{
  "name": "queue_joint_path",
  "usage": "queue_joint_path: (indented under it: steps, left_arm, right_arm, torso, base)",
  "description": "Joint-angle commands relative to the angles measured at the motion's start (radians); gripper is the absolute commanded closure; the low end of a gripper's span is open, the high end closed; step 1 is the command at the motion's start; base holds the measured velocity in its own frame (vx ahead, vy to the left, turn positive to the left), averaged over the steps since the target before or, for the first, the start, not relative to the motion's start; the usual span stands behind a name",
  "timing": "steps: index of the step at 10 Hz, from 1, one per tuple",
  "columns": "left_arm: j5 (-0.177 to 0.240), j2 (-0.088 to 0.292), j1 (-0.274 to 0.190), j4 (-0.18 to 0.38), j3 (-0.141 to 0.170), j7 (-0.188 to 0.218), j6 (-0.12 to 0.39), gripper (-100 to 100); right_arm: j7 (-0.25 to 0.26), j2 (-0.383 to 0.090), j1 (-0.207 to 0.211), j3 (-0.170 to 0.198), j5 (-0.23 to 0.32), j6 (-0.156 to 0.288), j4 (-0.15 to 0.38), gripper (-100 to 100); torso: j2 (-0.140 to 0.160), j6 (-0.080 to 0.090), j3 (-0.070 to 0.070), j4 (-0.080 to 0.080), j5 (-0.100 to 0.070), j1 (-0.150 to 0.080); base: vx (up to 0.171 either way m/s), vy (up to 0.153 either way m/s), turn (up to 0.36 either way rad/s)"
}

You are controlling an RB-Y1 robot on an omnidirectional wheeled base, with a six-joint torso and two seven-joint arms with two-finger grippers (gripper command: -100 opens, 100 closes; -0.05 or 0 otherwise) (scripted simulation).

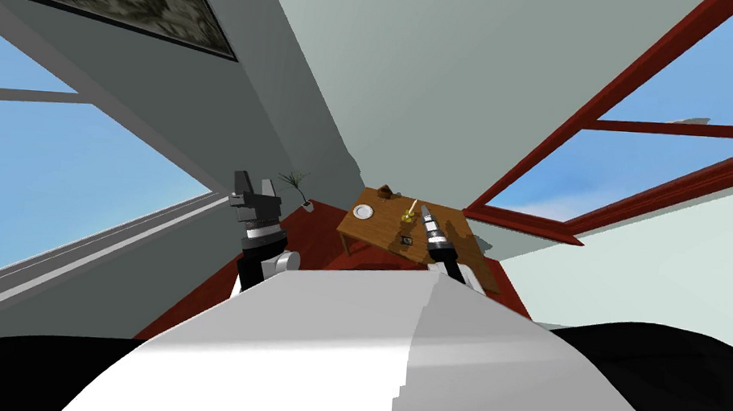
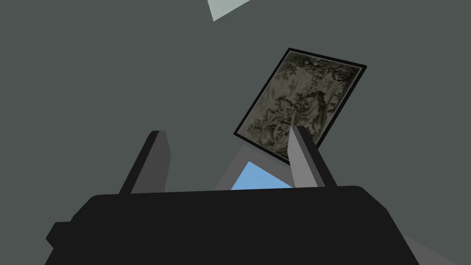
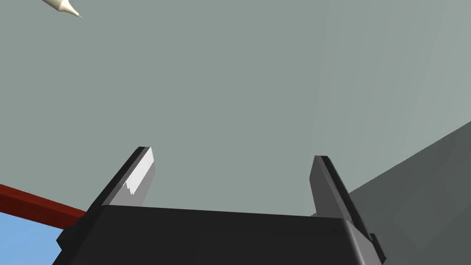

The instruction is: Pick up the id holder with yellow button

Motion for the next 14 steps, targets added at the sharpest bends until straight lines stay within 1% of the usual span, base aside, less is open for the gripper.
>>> queue_joint_path:
  steps: [1,2,3,4,6,7,8,9,10,11,12,13,14]
  left_arm:
    - [0.000,0.000,0.000,0.000,0.000,0.000,0.000,0]
    - [0.000,0.000,0.000,0.000,0.000,0.000,0.000,0]
    - [0.000,0.000,0.000,0.000,0.000,0.000,0.000,0]
    - [0.000,0.000,0.000,0.000,0.000,0.000,0.000,0]
    - [0.000,0.000,0.000,0.000,0.000,0.000,0.000,0]
    - [0.000,0.000,0.000,0.000,0.000,0.000,0.000,0]
    - [0.000,0.000,0.000,0.000,0.000,0.000,0.000,0]
    - [0.000,0.000,0.000,0.000,0.000,0.000,0.000,0]
    - [0.000,0.000,0.000,0.000,0.000,0.000,0.000,0]
    - [0.000,0.000,0.000,0.000,0.000,0.000,0.000,0]
    - [0.000,0.000,0.000,0.000,0.000,0.000,0.000,0]
    - [0.000,0.000,0.000,0.000,0.000,0.000,0.000,0]
    - [0.000,0.000,0.000,0.000,0.000,0.000,0.000,0]
  right_arm:
    - [0.028,-0.011,-0.008,0.002,0.017,0.050,0.034,-100]
    - [0.051,-0.020,-0.012,0.003,0.032,0.075,0.066,-100]
    - [0.051,-0.020,-0.012,0.003,0.032,0.090,0.066,-100]
    - [0.051,-0.020,-0.012,0.003,0.032,0.090,0.066,-100]
    - [0.098,-0.040,-0.021,0.006,0.061,0.164,0.127,-100]
    - [0.121,-0.050,-0.025,0.007,0.076,0.196,0.171,-100]
    - [0.121,-0.050,-0.025,0.007,0.076,0.208,0.171,-100]
    - [0.121,-0.050,-0.025,0.007,0.076,0.208,0.171,-100]
    - [0.145,-0.061,-0.030,0.008,0.091,0.247,0.208,-100]
    - [0.145,-0.061,-0.030,0.008,0.091,0.248,0.208,-100]
    - [0.168,-0.073,-0.036,0.009,0.105,0.287,0.247,-100]
    - [0.168,-0.073,-0.036,0.009,0.105,0.289,0.247,-100]
    - [0.192,-0.085,-0.041,0.011,0.120,0.328,0.287,-100]
  torso:
    - [0.000,0.000,0.000,0.000,0.000,0.000]
    - [0.000,-0.001,0.000,0.000,0.000,0.000]
    - [0.000,-0.001,0.000,0.000,0.000,0.000]
    - [0.000,0.000,0.000,0.000,0.000,0.000]
    - [0.000,0.000,0.000,0.000,0.000,-0.001]
    - [0.000,-0.001,0.000,0.000,0.000,0.000]
    - [-0.001,0.000,0.000,0.000,0.000,0.001]
    - [0.000,0.000,0.000,0.000,0.000,0.000]
    - [0.000,0.000,0.000,0.000,0.000,-0.001]
    - [0.000,0.000,0.000,0.000,0.000,-0.001]
    - [0.000,0.000,0.000,0.000,0.000,-0.002]
    - [0.000,0.000,0.000,0.000,0.000,-0.001]
    - [0.000,0.000,0.000,0.000,0.000,-0.001]
  base:
    - [0.012,0.043,0.149]
    - [0.012,0.051,0.264]
    - [0.010,0.037,0.071]
    - [0.003,0.019,-0.028]
    - [0.004,0.040,0.213]
    - [0.022,0.070,0.248]
    - [0.017,0.049,0.081]
    - [0.003,0.017,-0.007]
    - [0.006,0.025,0.180]
    - [0.006,0.020,0.104]
    - [0.010,0.038,0.194]
    - [0.008,0.032,0.060]
    - [0.009,0.042,0.161]
